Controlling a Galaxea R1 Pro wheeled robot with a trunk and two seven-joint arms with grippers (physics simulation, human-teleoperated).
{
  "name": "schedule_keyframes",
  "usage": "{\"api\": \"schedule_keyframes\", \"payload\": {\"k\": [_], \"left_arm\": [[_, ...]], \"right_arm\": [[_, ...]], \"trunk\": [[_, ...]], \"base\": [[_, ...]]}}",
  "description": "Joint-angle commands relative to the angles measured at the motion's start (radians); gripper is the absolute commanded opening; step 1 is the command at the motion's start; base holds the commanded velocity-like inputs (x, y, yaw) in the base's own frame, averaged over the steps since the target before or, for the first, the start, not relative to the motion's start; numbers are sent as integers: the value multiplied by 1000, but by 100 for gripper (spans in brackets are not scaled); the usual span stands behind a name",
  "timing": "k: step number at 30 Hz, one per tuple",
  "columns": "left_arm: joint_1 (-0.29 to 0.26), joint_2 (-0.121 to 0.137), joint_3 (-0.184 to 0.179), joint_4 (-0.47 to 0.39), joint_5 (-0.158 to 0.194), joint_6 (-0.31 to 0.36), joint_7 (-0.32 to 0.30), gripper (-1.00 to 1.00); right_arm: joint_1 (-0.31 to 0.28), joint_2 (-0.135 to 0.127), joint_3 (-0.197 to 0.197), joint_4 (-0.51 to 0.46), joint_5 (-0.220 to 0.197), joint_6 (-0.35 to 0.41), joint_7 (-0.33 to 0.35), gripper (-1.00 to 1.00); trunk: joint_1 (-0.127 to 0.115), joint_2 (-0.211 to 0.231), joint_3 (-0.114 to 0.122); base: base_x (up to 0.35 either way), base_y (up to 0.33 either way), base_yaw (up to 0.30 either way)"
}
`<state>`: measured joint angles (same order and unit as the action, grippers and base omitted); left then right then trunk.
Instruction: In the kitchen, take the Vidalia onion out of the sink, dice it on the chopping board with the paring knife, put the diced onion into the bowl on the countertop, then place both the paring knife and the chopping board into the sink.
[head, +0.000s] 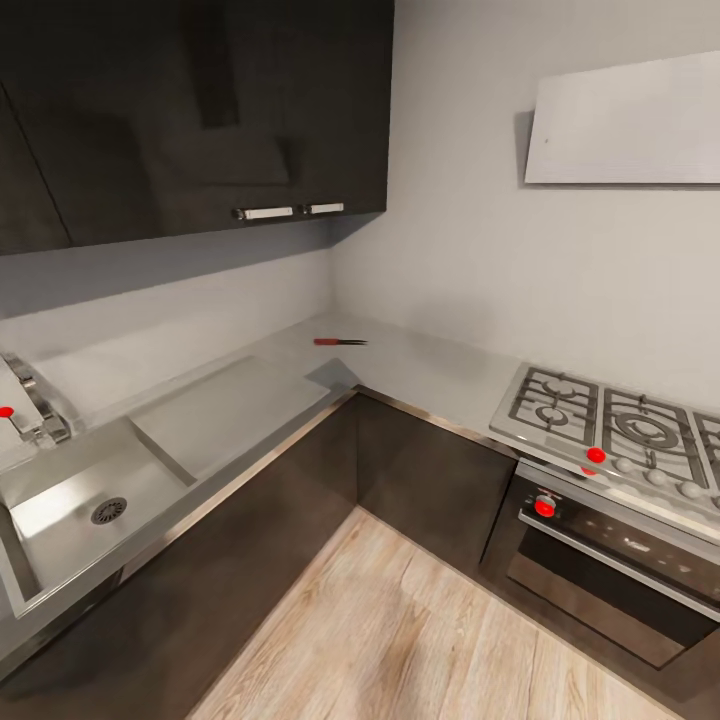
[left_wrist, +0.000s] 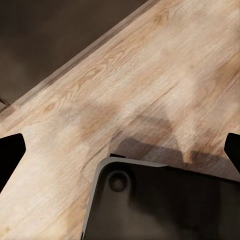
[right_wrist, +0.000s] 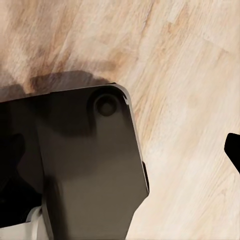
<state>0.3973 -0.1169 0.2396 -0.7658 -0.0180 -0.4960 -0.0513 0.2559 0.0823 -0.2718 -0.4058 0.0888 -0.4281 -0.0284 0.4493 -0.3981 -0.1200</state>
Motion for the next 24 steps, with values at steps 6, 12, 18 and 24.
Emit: {"api": "schedule_keyframes", "payload": {"k": [6,12,18,24], "left_arm": [[0,-1,3,-1,-2,-1,-5,100],[0,-1,3,0,-2,-1,-5,100],[0,-2,2,1,-1,-1,-5,100],[0,-3,0,0,0,-1,-5,100]], "right_arm": [[0,0,-4,-13,11,-3,-2,100],[0,3,1,-423,12,52,-15,100],[0,23,89,-748,15,312,-26,100],[-11,29,257,-1045,17,564,-159,100]], "trunk": [[1,-2,-2],[1,-2,-2],[1,-2,-2],[1,-2,-2]], "base": [[0,0,0],[0,0,0],[0,0,0],[0,0,0]]}}
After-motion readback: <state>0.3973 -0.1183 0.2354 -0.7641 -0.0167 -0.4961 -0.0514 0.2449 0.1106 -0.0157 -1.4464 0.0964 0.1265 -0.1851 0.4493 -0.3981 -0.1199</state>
